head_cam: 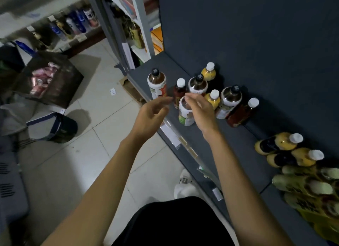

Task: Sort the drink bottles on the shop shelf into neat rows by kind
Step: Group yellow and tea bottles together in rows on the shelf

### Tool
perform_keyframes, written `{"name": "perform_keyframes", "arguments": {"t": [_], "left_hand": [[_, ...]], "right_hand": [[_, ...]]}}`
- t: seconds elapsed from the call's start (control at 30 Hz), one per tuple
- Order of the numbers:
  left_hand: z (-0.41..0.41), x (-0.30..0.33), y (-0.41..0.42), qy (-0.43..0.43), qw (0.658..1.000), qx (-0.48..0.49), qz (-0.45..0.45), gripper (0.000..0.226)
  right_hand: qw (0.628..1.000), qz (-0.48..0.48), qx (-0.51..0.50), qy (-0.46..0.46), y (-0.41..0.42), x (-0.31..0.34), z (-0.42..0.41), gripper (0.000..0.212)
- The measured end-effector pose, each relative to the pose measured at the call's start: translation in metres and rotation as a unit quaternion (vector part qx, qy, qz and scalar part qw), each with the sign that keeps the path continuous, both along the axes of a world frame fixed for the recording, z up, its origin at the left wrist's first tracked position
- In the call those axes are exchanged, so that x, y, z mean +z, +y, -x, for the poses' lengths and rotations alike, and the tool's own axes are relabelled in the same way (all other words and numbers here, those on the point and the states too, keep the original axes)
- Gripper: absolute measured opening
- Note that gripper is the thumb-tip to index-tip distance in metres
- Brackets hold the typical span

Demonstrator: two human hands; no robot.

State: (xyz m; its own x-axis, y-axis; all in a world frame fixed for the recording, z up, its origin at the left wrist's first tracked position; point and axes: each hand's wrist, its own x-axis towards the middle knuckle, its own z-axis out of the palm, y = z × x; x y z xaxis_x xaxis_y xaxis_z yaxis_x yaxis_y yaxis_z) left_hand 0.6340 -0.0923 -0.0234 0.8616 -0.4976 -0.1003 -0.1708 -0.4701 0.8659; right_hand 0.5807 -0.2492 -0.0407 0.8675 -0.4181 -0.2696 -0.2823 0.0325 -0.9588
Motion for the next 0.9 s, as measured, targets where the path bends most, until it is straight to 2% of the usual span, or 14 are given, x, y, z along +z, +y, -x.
{"name": "perform_keyframes", "arguments": {"t": [0.13, 0.23, 0.33, 0.53, 0.67, 0.8, 0.9], "left_hand": [[-0.045, -0.009, -0.011, -0.004, 1.000, -0.024, -0.005, 0.033], [-0.076, -0.014, -0.032, 0.009, 0.997, -0.072, 0.025, 0.034], [-0.108, -0.024, -0.062, 0.040, 0.989, -0.126, 0.063, 0.030], [-0.159, -0.052, -0.121, 0.077, 0.974, -0.201, 0.077, 0.037], [-0.176, -0.065, -0.142, 0.118, 0.962, -0.239, 0.055, 0.038], [-0.190, -0.081, -0.166, 0.095, 0.961, -0.255, 0.046, 0.043], [-0.199, -0.093, -0.187, 0.087, 0.966, -0.241, 0.000, 0.053]], "right_hand": [[0.999, -0.019, -0.046, 0.016, -0.020, -0.010, -0.028, 0.019], [0.993, -0.030, -0.111, 0.033, -0.031, -0.019, -0.045, 0.013], [0.984, -0.003, -0.169, 0.052, -0.044, -0.027, -0.061, 0.015], [0.954, 0.059, -0.270, 0.117, -0.058, -0.037, -0.093, 0.012], [0.924, 0.083, -0.317, 0.198, -0.058, -0.046, -0.086, 0.026], [0.890, 0.124, -0.358, 0.252, -0.056, -0.061, -0.072, 0.038], [0.888, 0.139, -0.340, 0.276, -0.051, -0.076, -0.073, 0.043]]}}
